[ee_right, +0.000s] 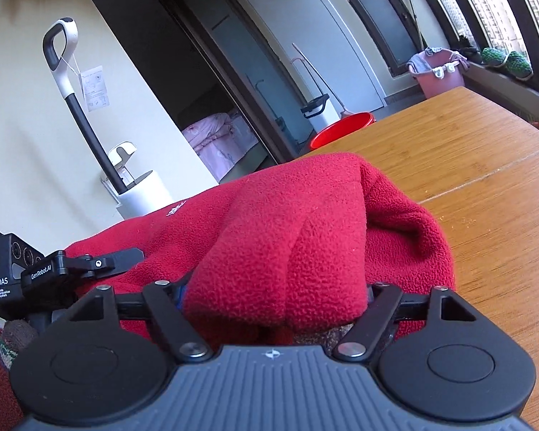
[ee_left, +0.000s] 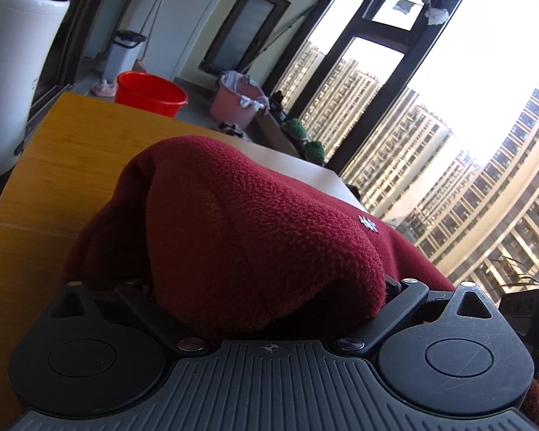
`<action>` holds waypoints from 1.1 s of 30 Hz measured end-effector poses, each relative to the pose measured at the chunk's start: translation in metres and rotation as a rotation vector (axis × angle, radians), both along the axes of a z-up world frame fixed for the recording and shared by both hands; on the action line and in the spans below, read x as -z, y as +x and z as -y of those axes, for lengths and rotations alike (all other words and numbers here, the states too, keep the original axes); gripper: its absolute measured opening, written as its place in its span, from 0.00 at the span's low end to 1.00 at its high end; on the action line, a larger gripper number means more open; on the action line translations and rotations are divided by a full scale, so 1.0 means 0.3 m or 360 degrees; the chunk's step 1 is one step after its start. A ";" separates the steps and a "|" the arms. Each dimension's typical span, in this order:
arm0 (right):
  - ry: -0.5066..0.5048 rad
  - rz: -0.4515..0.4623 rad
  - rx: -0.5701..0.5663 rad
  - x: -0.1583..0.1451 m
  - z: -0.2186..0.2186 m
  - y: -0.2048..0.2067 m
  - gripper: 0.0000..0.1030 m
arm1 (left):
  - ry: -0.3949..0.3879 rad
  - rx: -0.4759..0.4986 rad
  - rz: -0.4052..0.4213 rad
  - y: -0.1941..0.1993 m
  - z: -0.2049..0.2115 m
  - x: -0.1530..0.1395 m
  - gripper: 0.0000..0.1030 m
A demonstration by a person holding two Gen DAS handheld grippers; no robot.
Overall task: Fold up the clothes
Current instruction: 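Grasp the bundle with the right gripper while the left gripper slides under it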
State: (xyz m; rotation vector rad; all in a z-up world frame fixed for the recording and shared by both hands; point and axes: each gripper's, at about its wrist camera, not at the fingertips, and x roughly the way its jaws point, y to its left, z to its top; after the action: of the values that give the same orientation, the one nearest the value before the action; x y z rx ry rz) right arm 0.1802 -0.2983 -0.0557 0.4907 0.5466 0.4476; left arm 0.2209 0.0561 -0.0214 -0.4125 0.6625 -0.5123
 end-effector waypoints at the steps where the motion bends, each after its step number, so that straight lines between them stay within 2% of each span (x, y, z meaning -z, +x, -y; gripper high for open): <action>1: -0.0016 0.0007 0.0004 -0.003 -0.003 -0.001 0.73 | -0.0032 -0.0005 0.0004 -0.001 -0.013 -0.010 0.97; 5: -0.0041 0.0008 0.0025 -0.007 -0.011 0.003 0.75 | -0.0194 -0.0063 -0.0021 0.030 -0.069 -0.037 0.98; 8: -0.0016 -0.0011 0.0042 -0.006 -0.011 0.000 0.75 | -0.0186 -0.0067 -0.0044 0.060 -0.063 -0.033 0.99; 12: -0.0009 -0.0026 0.0038 -0.020 -0.007 -0.001 0.76 | -0.0175 0.0018 -0.0060 0.086 -0.024 -0.009 0.99; 16: 0.0065 -0.0052 -0.0016 -0.033 0.015 0.007 0.76 | -0.0188 0.0025 -0.0104 0.104 -0.027 0.024 0.99; 22: 0.0166 -0.0123 -0.0124 0.013 0.011 0.089 0.80 | -0.0194 0.0039 -0.0114 0.133 -0.011 0.047 0.99; 23: 0.0167 -0.0110 -0.0151 0.012 0.003 0.112 0.71 | -0.0204 0.0030 -0.0108 0.147 -0.009 0.043 0.95; 24: 0.0163 -0.0071 -0.0182 -0.006 -0.009 0.133 0.60 | -0.0215 0.0016 -0.0098 0.162 -0.008 0.031 0.86; 26: 0.0101 0.0044 -0.0176 -0.083 -0.034 0.152 0.40 | -0.0255 0.0011 -0.0046 0.175 -0.012 -0.022 0.79; 30: 0.0031 0.0324 -0.0209 -0.232 -0.030 0.102 0.40 | -0.0275 0.0042 0.0116 0.105 -0.012 -0.114 0.78; 33: -0.0056 0.0358 -0.0269 -0.230 -0.028 0.010 0.41 | -0.0207 0.0078 0.0183 0.007 -0.007 -0.111 0.79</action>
State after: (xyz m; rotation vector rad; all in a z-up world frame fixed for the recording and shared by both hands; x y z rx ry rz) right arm 0.1833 -0.2899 0.0133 0.3557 0.3792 0.6452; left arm 0.2229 0.0581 0.0120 -0.4864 0.5308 -0.6232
